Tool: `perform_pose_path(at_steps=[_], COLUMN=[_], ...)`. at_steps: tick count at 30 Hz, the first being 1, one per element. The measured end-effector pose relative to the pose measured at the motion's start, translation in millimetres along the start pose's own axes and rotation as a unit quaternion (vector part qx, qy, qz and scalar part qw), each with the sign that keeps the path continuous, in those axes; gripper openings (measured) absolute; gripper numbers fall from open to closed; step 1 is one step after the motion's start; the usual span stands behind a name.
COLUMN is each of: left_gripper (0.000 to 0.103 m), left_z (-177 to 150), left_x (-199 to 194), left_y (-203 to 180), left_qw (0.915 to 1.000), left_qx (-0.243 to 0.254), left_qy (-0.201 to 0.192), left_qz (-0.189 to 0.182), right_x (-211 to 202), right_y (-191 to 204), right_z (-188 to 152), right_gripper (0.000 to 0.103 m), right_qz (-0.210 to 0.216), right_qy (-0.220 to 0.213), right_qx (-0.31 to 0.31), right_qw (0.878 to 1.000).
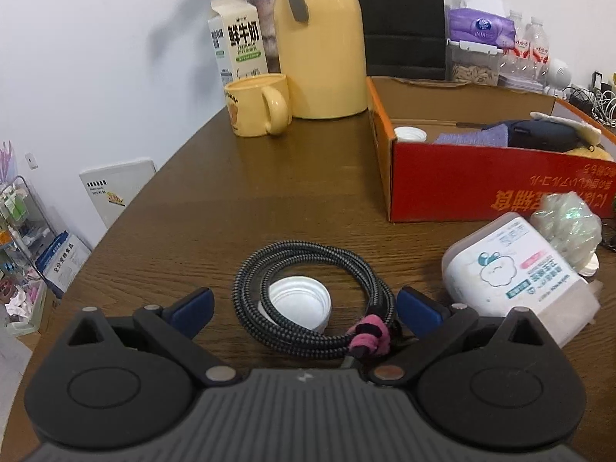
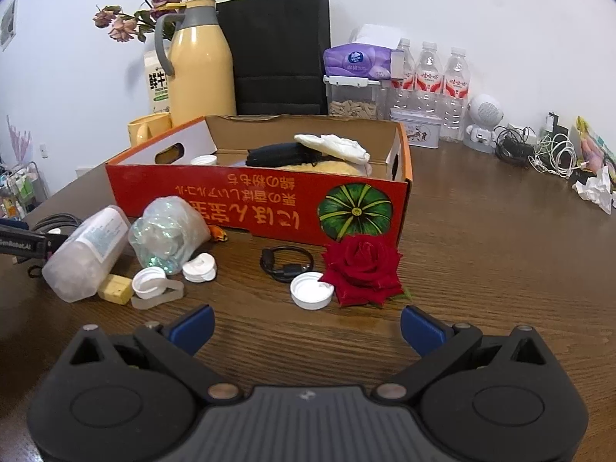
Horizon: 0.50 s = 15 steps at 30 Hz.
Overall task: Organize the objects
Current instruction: 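Withdraw both grippers from the box toward the red rose and cable, then grasp the red rose with the right gripper while the left grasps the black braided cable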
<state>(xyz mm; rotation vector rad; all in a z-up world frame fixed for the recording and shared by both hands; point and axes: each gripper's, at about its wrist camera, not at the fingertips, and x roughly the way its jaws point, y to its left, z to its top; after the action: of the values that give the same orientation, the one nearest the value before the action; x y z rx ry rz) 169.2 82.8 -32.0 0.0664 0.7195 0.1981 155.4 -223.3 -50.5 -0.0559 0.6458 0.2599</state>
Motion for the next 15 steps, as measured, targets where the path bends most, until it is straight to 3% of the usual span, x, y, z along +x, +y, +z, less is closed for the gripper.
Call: perform_pose_path(at_steps=[11, 15], left_gripper=[0.103, 0.103], left_z=[1.1, 0.3], left_x=[10.8, 15.9], left_y=[5.7, 8.2], left_qw=[0.9996, 0.9994], left_qx=[-0.015, -0.025], left_qy=[0.007, 0.010], left_qz=[-0.024, -0.023], right_x=[17.8, 24.3], right_y=[-22.8, -32.0], right_z=[12.1, 24.4], right_gripper=[0.102, 0.095], right_qz=[-0.035, -0.044], right_qy=[0.002, -0.001], right_qx=[0.023, 0.020], right_qw=[0.999, 0.999])
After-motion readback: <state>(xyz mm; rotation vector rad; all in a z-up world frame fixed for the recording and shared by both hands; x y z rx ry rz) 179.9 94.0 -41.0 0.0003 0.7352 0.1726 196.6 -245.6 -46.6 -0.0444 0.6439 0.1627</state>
